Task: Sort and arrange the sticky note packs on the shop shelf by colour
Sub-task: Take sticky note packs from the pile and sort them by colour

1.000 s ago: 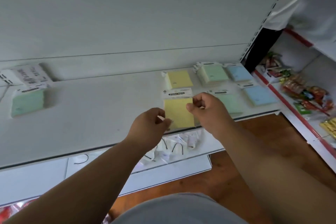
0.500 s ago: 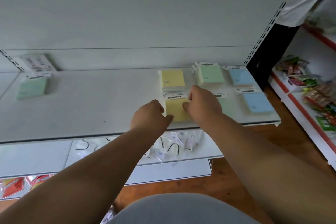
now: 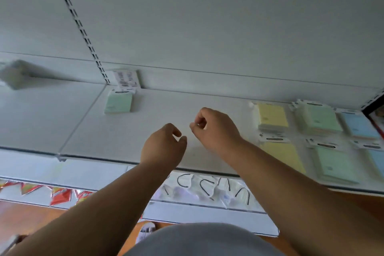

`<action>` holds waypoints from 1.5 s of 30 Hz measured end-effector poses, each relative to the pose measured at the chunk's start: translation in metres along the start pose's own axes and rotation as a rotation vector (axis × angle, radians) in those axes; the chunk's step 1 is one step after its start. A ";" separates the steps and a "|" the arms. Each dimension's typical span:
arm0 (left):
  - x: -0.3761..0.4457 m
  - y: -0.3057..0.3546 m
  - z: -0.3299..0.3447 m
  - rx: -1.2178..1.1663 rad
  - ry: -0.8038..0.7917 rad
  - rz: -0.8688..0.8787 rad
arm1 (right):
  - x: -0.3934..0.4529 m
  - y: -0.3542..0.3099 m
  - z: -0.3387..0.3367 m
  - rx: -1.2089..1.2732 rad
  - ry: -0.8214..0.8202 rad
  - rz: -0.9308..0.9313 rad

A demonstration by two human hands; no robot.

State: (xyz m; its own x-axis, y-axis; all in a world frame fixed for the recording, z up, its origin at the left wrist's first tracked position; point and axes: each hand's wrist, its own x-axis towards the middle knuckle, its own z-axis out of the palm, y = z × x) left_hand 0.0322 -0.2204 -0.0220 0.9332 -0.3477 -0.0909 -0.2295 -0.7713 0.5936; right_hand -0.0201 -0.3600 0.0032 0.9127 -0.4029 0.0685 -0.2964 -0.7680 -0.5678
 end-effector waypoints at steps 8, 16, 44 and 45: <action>0.089 -0.115 -0.105 -0.020 0.058 -0.070 | 0.095 -0.115 0.100 0.019 -0.017 -0.075; 0.138 -0.157 -0.145 -0.058 -0.068 -0.017 | 0.185 -0.162 0.142 -0.293 0.002 -0.150; 0.116 -0.092 -0.106 -1.184 -0.509 -0.359 | 0.047 -0.101 0.093 0.577 0.354 0.178; 0.108 -0.083 -0.099 -1.153 -0.477 -0.333 | 0.040 -0.095 0.088 0.635 0.362 0.220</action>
State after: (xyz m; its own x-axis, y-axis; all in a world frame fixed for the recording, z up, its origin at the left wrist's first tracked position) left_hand 0.1797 -0.1411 -0.0020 0.6536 -0.5679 -0.5002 0.5865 -0.0376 0.8091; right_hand 0.0689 -0.2591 -0.0117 0.6699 -0.7355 0.1016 -0.1425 -0.2616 -0.9546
